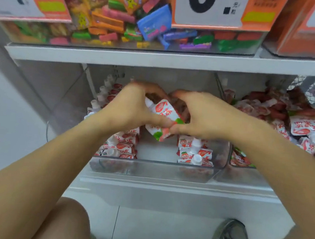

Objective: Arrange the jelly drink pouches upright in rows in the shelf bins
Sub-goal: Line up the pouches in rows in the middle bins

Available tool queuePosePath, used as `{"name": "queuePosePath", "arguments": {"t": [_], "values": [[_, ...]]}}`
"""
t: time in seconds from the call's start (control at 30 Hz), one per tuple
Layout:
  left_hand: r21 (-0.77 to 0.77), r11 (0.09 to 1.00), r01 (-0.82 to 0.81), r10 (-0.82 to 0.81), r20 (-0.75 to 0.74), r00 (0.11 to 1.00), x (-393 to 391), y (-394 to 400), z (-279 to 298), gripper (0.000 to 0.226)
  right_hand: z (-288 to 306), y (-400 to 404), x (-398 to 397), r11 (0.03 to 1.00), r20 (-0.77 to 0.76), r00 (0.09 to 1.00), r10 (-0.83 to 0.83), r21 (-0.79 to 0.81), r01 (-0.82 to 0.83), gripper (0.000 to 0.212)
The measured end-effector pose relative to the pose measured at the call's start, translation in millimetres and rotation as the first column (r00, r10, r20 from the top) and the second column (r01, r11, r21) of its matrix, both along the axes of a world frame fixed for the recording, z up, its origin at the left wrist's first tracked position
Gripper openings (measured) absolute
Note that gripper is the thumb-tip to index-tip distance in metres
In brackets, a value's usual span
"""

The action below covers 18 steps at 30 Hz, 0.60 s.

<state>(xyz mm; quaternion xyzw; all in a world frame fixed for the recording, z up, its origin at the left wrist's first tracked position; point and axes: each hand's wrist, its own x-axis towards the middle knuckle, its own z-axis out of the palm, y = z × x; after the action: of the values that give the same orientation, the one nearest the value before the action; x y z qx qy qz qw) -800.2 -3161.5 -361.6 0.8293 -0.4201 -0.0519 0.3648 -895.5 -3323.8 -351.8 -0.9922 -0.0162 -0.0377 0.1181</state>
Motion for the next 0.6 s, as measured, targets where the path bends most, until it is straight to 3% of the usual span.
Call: {"name": "queuePosePath", "arguments": {"t": [0.1,0.2,0.3,0.4,0.47,0.6], "values": [[-0.192,0.972,-0.138,0.116,-0.123,0.986,4,6,1,0.055,4,-2,16,0.998,-0.017,1.000,-0.009,0.065,0.010,0.048],[-0.223,0.971,-0.091,0.039,-0.225,0.974,16,5,-9,0.038,7,-3,29,0.996,0.047,0.997,-0.066,0.071,0.062,0.037],[-0.246,0.963,-0.106,0.071,-0.149,0.986,28,-11,-20,0.023,6,-11,44,0.989,0.066,0.988,-0.140,0.052,0.136,0.034],[-0.140,0.974,-0.180,0.187,0.036,0.982,47,-33,-24,0.032,4,-33,55,0.964,0.052,0.985,-0.163,-0.203,0.170,0.053],[-0.131,0.965,-0.229,0.239,0.070,0.969,60,-46,-25,0.032,6,-44,60,0.924,-0.017,0.982,-0.187,-0.342,0.170,0.064],[-0.086,0.965,-0.247,0.258,0.151,0.954,74,-73,-37,0.030,7,-47,71,0.901,-0.128,0.989,-0.076,-0.434,0.013,0.041]]}}
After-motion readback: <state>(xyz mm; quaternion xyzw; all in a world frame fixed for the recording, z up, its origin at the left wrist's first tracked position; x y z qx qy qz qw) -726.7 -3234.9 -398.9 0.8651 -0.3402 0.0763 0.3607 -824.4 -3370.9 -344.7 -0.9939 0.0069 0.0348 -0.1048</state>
